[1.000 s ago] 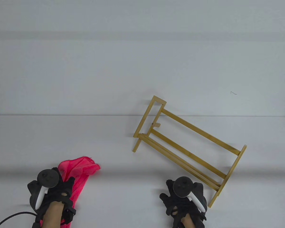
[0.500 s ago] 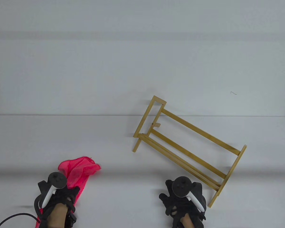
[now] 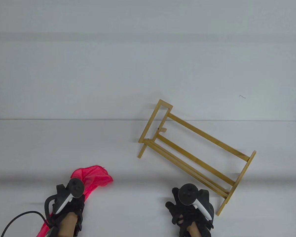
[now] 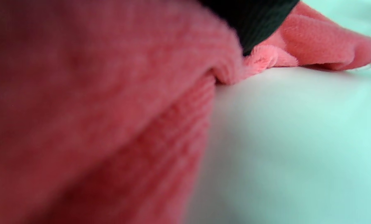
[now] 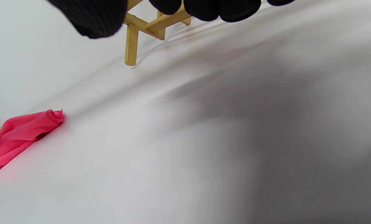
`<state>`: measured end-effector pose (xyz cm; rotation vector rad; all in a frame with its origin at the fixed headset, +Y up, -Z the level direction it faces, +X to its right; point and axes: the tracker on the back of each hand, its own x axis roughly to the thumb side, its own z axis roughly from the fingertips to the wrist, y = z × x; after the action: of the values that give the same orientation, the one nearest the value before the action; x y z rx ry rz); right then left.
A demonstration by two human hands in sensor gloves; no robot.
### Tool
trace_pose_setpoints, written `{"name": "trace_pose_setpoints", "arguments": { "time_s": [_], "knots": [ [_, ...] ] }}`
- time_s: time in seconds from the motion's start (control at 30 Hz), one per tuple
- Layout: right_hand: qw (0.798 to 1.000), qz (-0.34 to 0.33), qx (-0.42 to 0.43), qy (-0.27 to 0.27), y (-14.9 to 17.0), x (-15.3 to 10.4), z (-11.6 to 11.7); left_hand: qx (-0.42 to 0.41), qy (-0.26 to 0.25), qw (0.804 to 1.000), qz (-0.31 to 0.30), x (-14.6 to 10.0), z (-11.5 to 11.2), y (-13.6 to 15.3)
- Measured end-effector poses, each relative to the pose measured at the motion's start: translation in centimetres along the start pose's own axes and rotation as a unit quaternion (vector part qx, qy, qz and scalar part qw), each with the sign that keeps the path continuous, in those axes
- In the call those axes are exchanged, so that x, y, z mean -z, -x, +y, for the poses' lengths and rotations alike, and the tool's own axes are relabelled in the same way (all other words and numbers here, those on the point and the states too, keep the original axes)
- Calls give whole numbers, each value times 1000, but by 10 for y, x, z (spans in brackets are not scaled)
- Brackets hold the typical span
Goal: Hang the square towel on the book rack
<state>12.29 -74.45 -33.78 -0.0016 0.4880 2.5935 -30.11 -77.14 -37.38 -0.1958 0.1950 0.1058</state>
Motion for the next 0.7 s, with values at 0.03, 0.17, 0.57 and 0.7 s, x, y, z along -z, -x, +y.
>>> {"name": "trace_pose_setpoints", "arguments": {
  "time_s": [0.03, 0.17, 0.57, 0.7],
  "knots": [
    [1000, 0, 0, 0, 0, 0, 0, 7, -5, 1000, -9, 0, 0, -3],
    [1000, 1, -1, -2, 0, 0, 1, -20, -14, 999, -27, -2, 3, -8],
    [1000, -21, 16, -2, -9, -4, 0, -160, -86, 980, -76, -19, 27, -24],
    [998, -49, 47, -13, -21, -7, 2, -186, -104, 972, -99, -27, 31, -37]
  ]
}}
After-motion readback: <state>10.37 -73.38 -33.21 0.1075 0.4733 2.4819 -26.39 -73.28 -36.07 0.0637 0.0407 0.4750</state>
